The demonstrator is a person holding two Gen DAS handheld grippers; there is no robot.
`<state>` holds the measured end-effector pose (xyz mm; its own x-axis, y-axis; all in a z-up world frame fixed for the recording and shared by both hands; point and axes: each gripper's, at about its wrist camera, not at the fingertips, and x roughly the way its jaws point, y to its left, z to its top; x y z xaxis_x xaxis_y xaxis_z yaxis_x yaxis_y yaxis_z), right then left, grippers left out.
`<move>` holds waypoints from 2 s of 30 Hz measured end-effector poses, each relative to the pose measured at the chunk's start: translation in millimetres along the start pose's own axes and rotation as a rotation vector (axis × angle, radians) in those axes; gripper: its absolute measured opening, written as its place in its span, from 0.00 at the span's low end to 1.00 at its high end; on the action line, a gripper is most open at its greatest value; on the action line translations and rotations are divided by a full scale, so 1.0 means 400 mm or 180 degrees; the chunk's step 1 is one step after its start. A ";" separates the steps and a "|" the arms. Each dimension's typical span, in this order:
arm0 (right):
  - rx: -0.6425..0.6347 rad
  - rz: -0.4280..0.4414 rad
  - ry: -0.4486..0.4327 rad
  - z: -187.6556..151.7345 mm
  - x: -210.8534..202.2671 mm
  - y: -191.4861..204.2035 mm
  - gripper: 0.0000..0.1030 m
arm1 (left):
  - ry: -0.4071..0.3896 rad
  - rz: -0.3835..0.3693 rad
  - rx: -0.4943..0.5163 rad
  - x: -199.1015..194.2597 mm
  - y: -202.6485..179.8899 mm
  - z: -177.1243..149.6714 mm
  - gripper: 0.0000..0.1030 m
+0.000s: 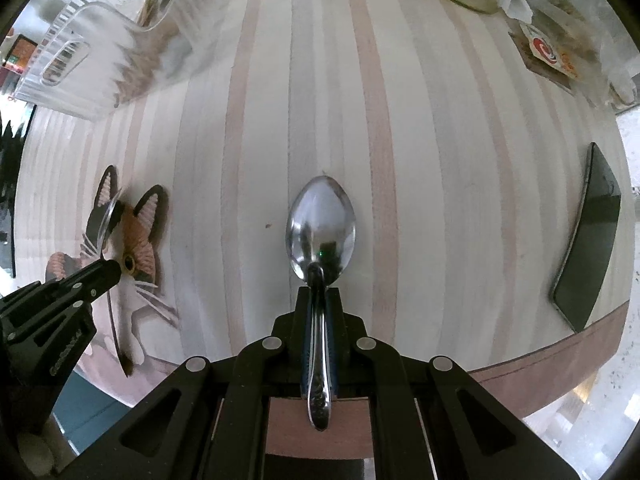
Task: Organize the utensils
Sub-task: 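Carry the left tool's spoon toward the clear tray while the right tool carries its spoon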
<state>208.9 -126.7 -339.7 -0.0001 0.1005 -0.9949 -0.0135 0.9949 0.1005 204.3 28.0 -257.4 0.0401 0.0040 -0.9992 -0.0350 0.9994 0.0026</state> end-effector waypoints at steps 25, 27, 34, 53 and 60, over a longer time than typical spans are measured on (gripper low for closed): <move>0.0148 0.0359 -0.0421 -0.014 -0.143 0.049 0.02 | -0.0491 -0.0042 -0.0322 -0.203 0.139 -0.030 0.03; 0.0175 0.0415 -0.0497 -0.009 -0.167 0.043 0.02 | -0.0566 -0.0073 -0.0327 -0.244 0.142 -0.027 0.03; 0.0184 0.0626 -0.0784 0.033 -0.310 0.045 0.02 | -0.0848 -0.0239 -0.0381 -0.363 0.154 -0.031 0.03; -0.0027 0.1063 -0.1318 0.344 -0.585 0.158 0.02 | -0.1292 -0.0838 -0.0560 -0.579 0.177 0.262 0.03; 0.0037 0.1065 -0.1025 0.488 -0.494 0.196 0.02 | -0.0977 -0.0941 -0.0646 -0.482 0.189 0.407 0.03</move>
<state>403.0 -66.0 -135.2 0.3081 0.4133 -0.8569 -0.0544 0.9069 0.4179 356.6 108.3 -57.9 0.3702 -0.2391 -0.8976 -0.1708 0.9323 -0.3188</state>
